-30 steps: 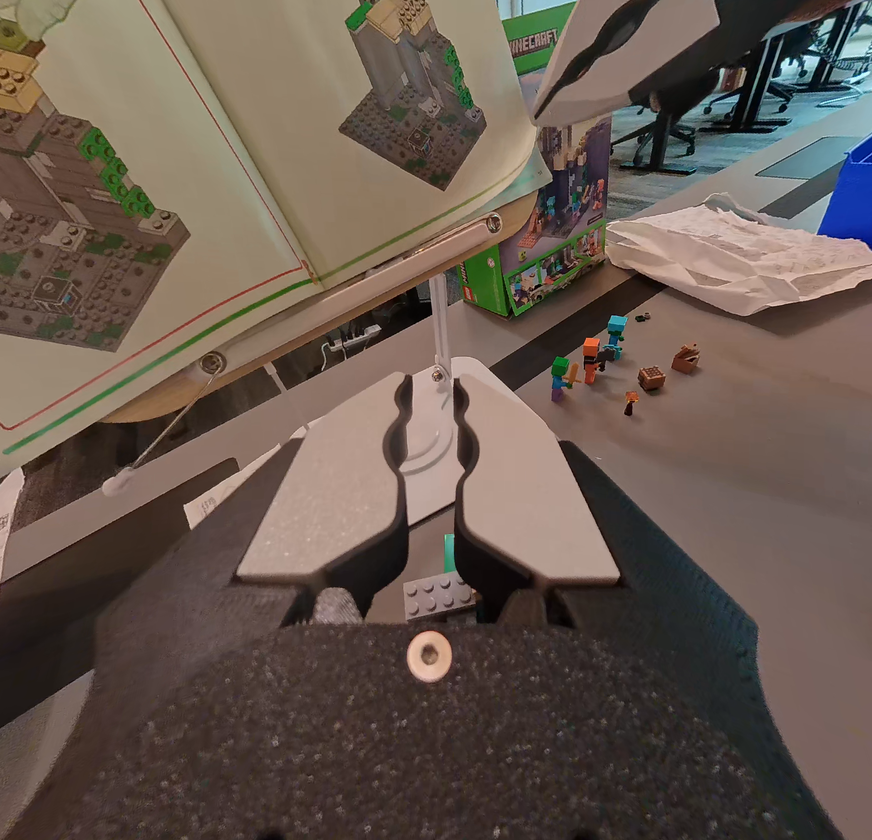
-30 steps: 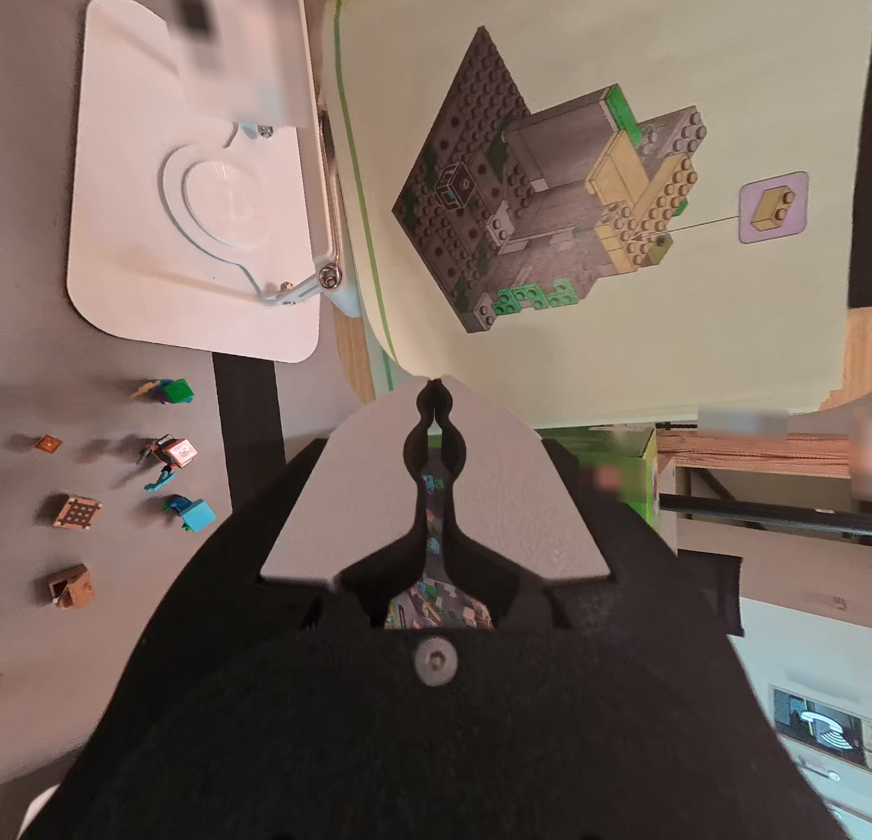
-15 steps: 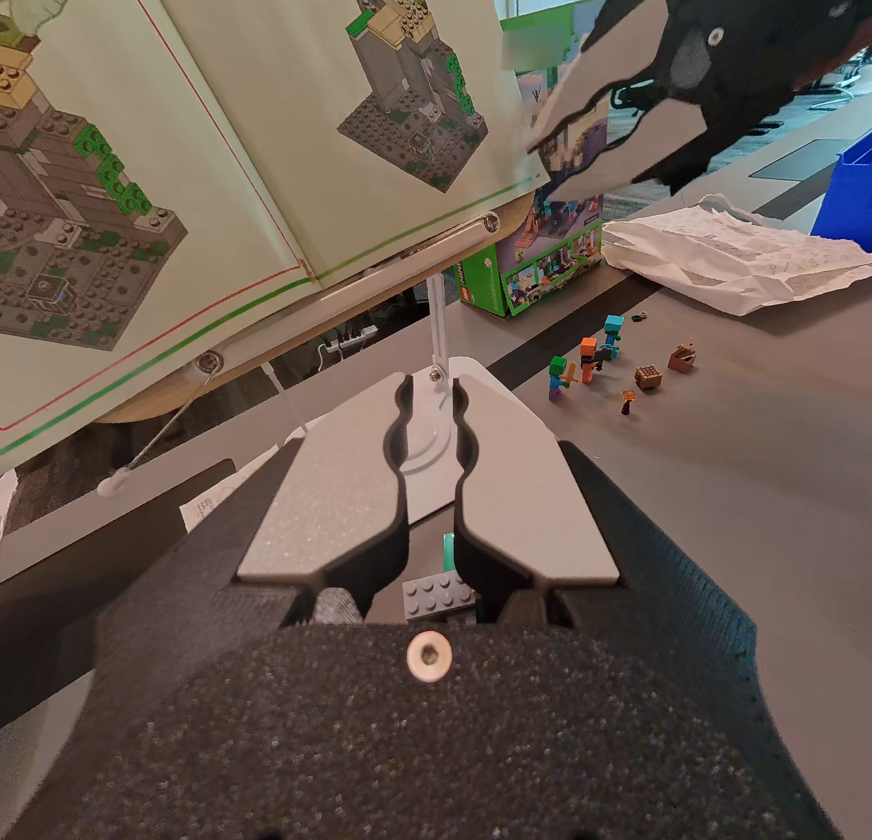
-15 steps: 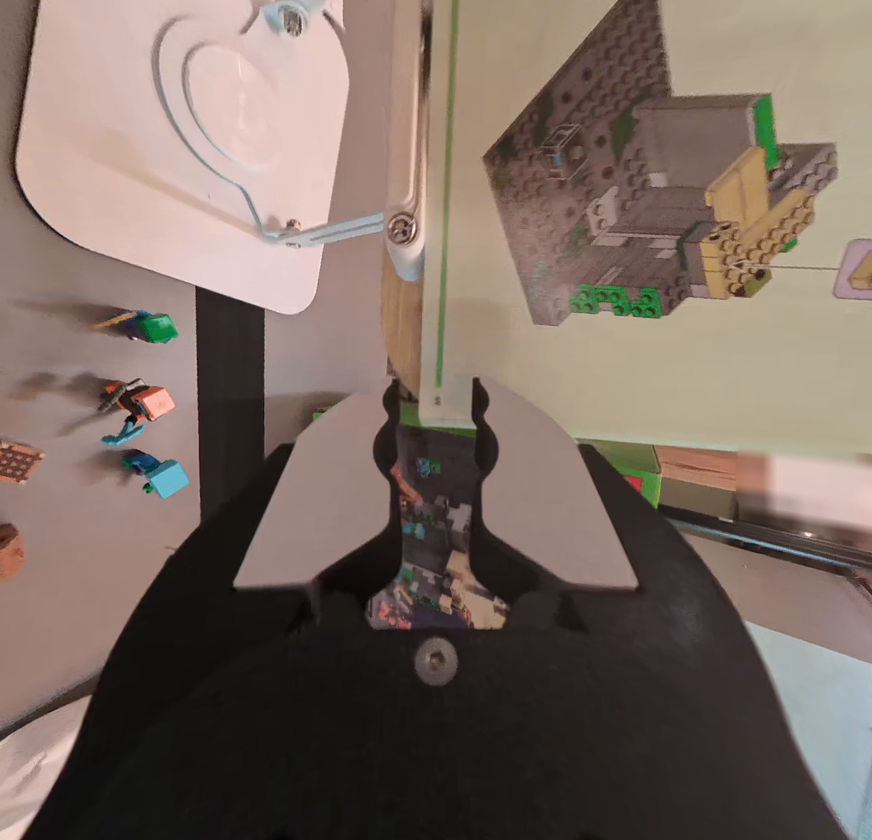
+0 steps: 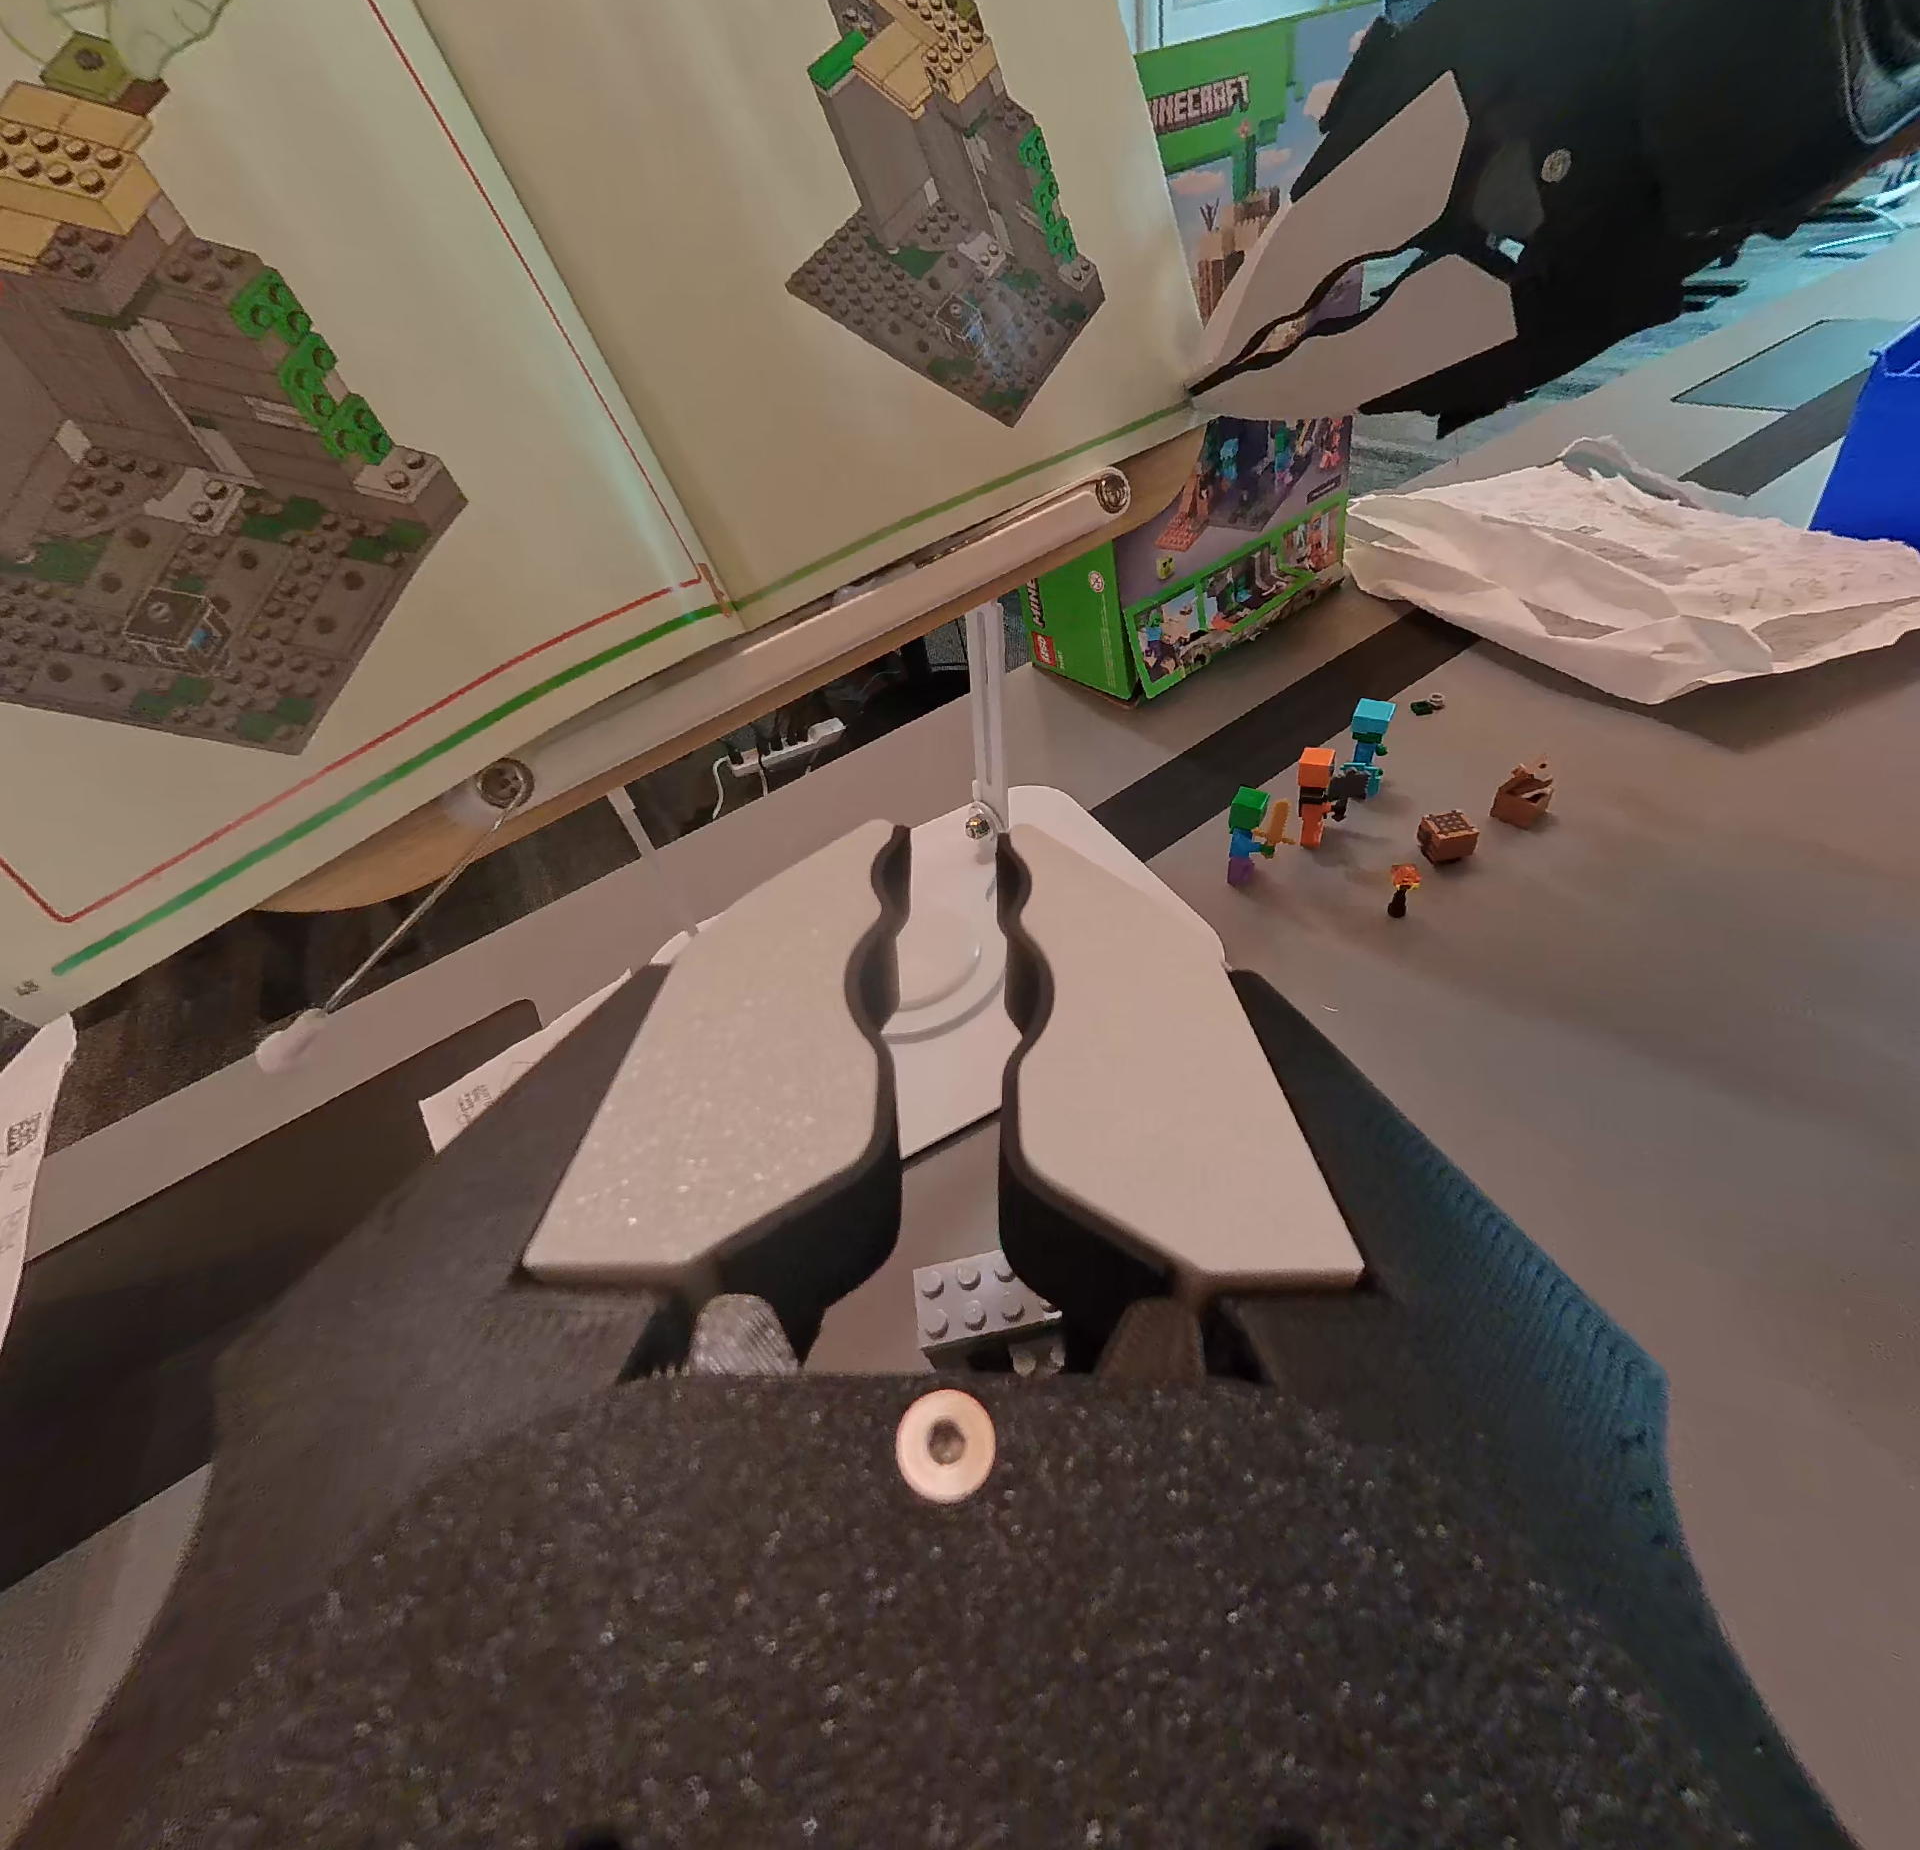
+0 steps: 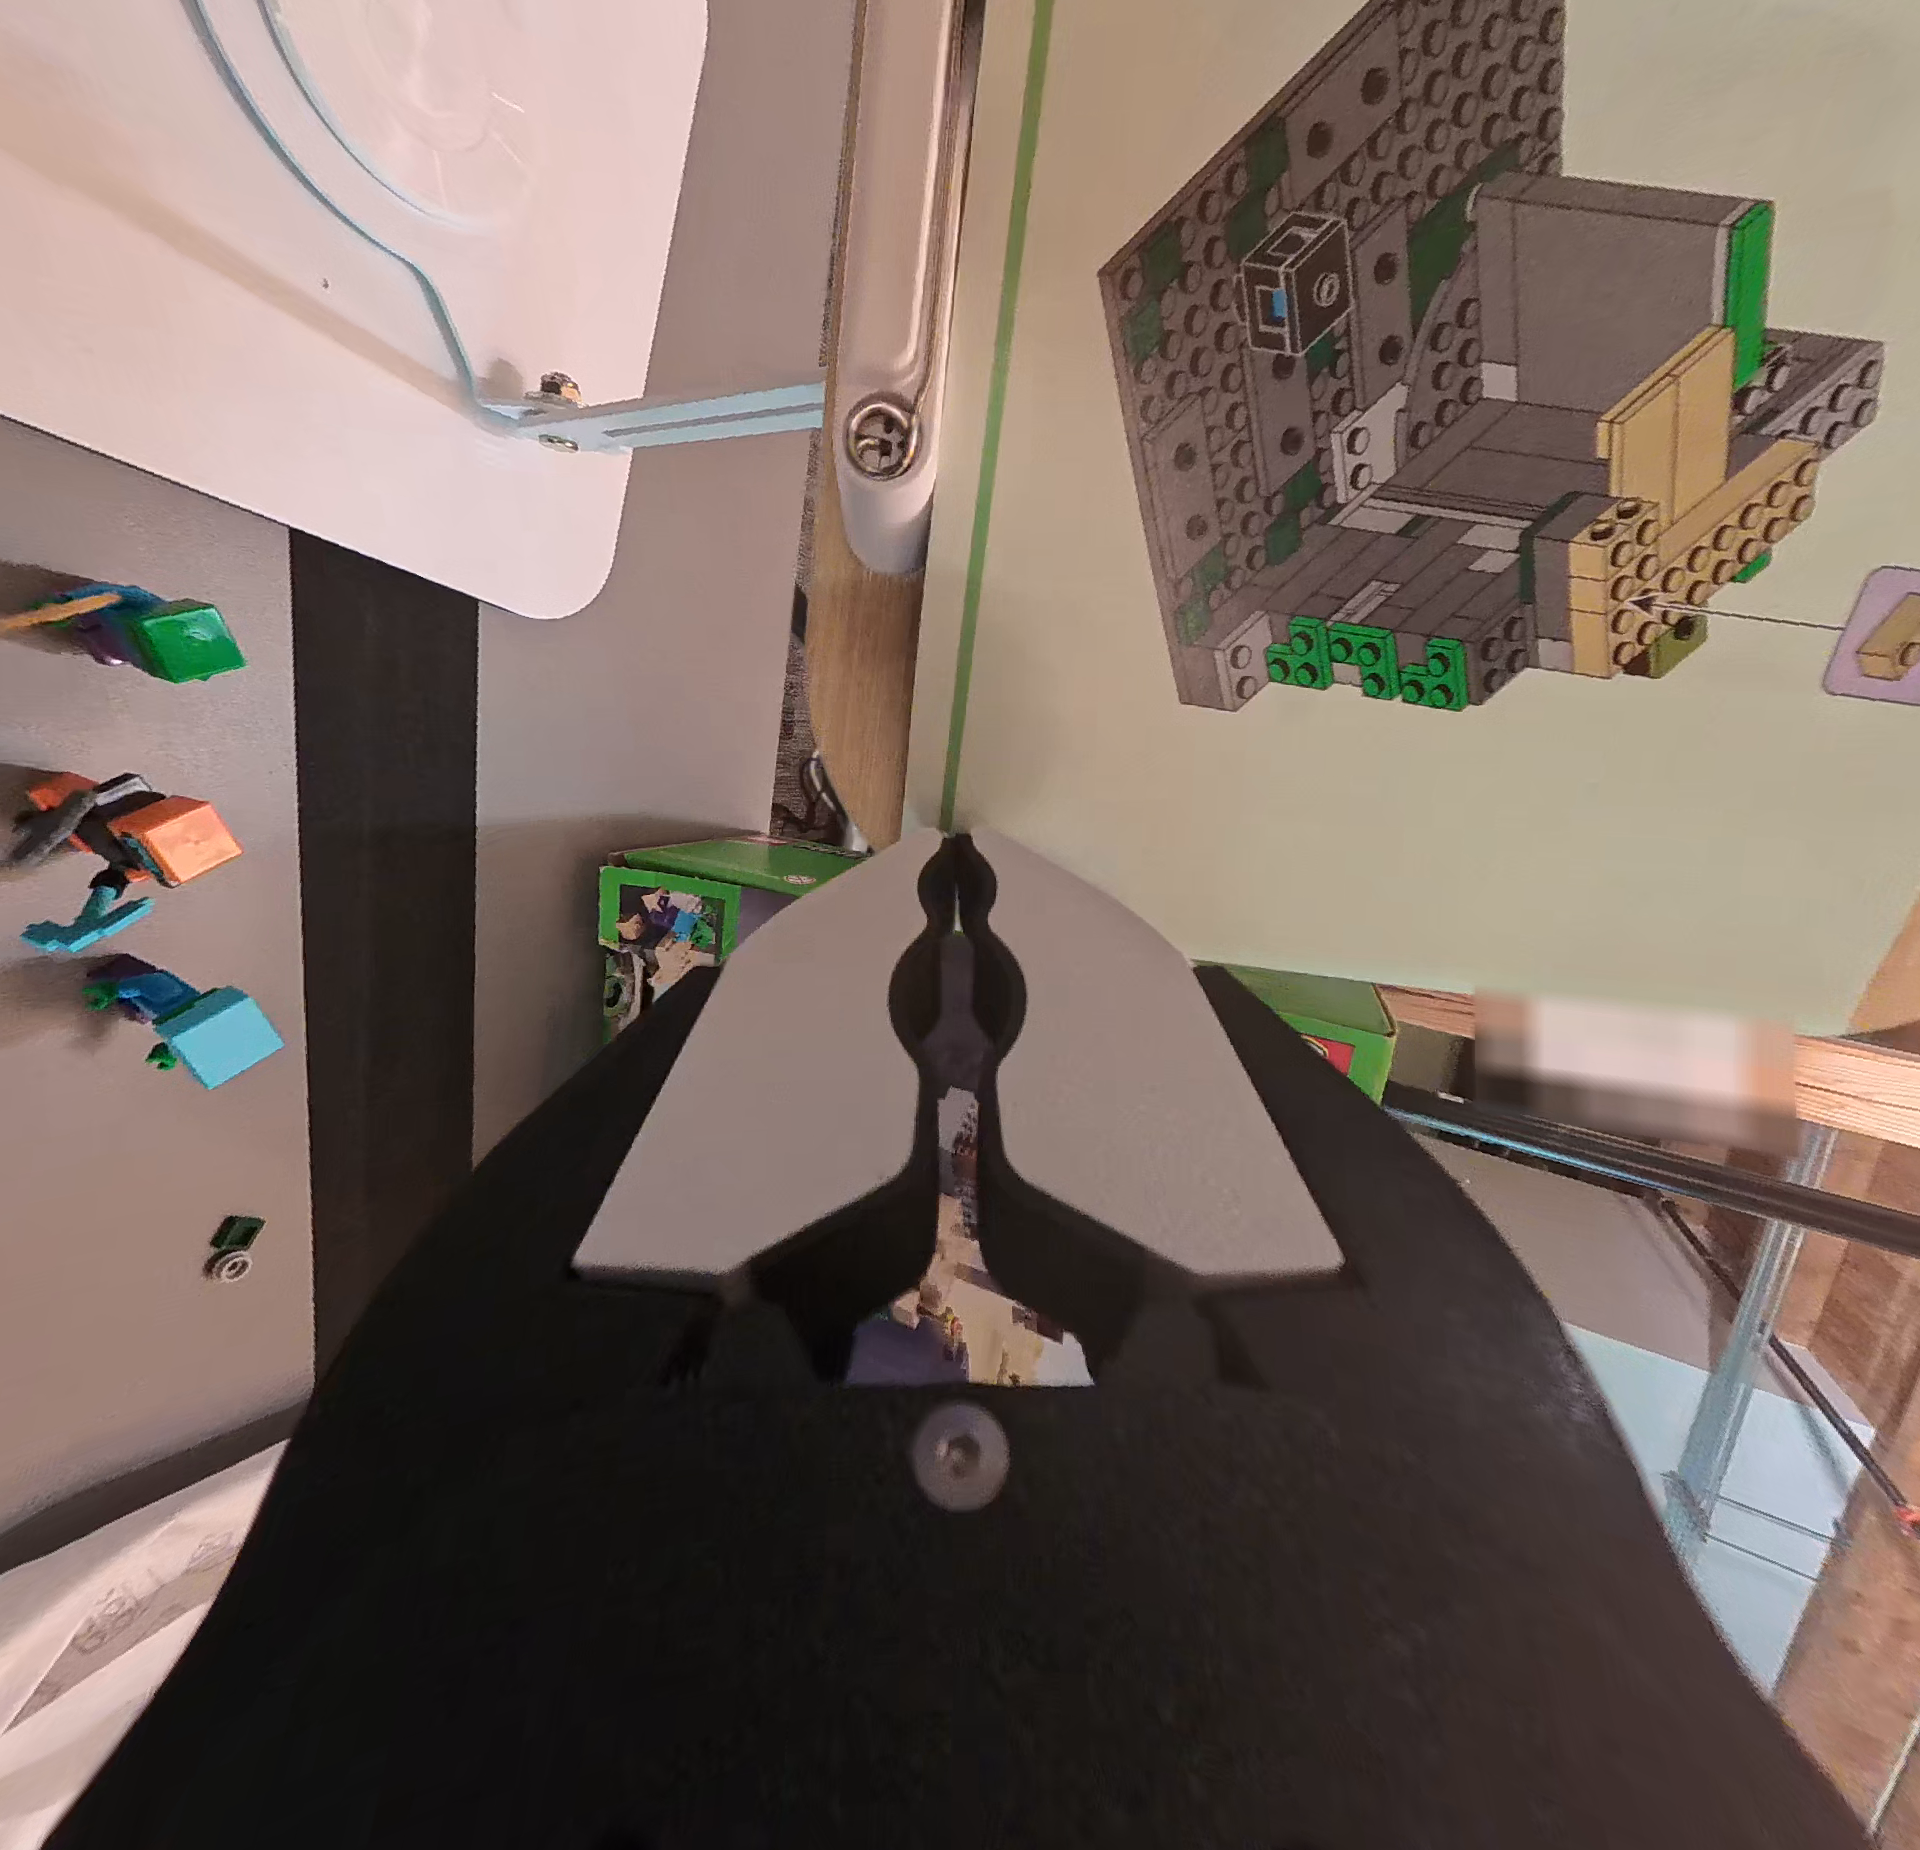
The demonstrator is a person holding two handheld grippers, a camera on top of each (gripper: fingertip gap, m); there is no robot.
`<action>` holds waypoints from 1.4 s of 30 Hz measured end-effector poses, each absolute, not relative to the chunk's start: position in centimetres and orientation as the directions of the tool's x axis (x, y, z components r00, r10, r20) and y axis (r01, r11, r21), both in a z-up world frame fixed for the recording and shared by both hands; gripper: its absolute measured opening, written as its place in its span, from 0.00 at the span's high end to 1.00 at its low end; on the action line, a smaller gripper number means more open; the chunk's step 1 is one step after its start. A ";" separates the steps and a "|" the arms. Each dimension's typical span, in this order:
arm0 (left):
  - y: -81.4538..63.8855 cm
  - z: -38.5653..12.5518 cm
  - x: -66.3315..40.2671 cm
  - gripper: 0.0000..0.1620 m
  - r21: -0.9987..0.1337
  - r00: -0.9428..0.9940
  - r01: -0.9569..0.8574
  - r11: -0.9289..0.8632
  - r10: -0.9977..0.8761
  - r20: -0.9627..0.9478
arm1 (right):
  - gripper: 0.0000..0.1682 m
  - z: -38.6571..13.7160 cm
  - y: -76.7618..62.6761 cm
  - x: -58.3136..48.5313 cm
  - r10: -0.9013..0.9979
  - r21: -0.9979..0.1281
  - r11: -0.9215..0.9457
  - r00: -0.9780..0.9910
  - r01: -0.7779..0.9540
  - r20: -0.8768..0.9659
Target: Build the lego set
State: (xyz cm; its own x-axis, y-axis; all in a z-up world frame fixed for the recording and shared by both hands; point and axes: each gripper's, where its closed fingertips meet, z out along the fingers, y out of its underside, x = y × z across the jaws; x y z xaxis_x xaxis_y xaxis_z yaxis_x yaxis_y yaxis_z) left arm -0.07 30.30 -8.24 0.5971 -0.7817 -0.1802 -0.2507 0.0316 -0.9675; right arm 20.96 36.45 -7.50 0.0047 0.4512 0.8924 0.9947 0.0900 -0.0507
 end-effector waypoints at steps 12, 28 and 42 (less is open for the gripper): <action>30.3 -8.1 -0.2 0.90 -0.969 0.595 -0.245 0.035 -0.784 -0.179 | 0.91 -8.3 36.4 20.7 0.351 0.060 0.132 -0.103 0.989 0.931; 30.1 -8.2 0.0 0.90 -0.969 0.586 -0.243 0.034 -0.791 -0.175 | 1.00 -7.1 35.9 20.9 0.351 0.002 0.111 -0.041 0.994 0.935; 29.9 -8.3 0.3 0.90 -0.969 0.578 -0.245 0.036 -0.797 -0.176 | 1.00 -4.1 36.4 19.9 0.268 -0.176 0.102 0.143 0.979 0.953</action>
